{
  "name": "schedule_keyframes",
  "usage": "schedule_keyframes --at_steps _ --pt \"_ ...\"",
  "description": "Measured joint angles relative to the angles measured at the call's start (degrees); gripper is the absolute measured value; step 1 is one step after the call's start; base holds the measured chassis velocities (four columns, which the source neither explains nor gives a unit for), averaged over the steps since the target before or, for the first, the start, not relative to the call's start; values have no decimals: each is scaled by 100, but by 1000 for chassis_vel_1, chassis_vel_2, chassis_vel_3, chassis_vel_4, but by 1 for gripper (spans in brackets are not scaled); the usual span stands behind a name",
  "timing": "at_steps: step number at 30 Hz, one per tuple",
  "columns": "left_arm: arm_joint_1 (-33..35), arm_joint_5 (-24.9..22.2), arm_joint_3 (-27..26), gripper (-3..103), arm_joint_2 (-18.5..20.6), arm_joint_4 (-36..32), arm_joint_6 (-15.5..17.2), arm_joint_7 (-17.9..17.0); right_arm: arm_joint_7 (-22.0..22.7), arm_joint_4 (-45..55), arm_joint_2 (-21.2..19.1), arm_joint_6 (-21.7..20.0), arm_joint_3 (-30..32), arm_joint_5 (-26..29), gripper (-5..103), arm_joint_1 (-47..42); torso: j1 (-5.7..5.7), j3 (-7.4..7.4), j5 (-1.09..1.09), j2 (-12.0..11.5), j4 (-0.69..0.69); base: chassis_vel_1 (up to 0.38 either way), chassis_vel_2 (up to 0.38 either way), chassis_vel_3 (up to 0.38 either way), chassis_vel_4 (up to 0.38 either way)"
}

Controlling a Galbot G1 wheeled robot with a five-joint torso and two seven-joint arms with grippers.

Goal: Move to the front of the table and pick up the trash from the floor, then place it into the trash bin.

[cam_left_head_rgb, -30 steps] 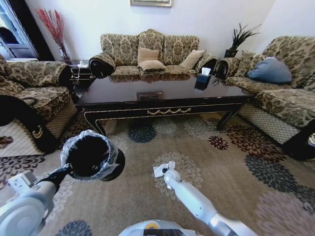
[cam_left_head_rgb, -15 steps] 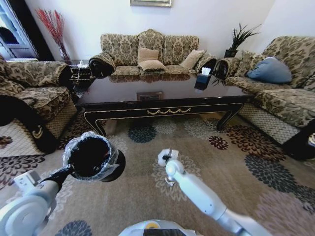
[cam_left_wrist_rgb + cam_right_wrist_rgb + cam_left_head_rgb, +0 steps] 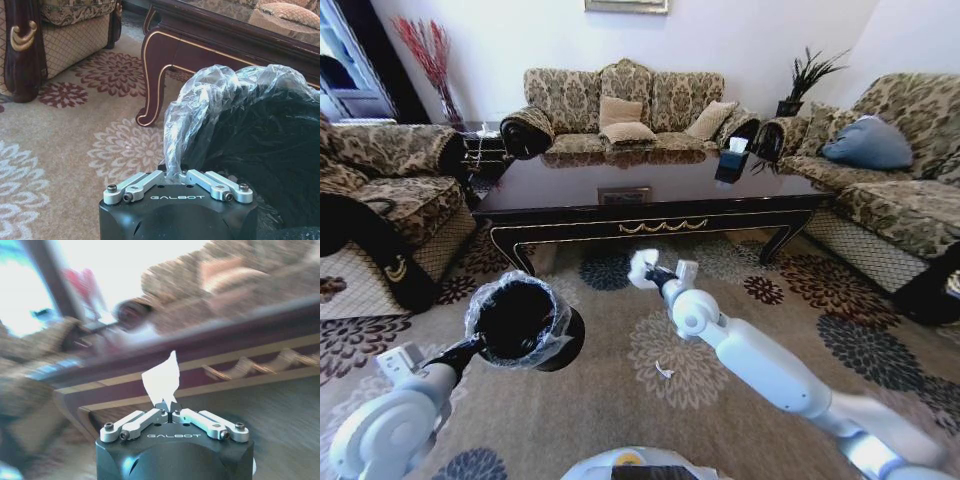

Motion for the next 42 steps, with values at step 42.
schedule_keyframes --at_steps 42 --pt "-489 -227 6 2 136 300 11 -10 -1452 -414 1371 1192 -3333 -1778 0 1581 0 0 -1 0 0 0 0 0 0"
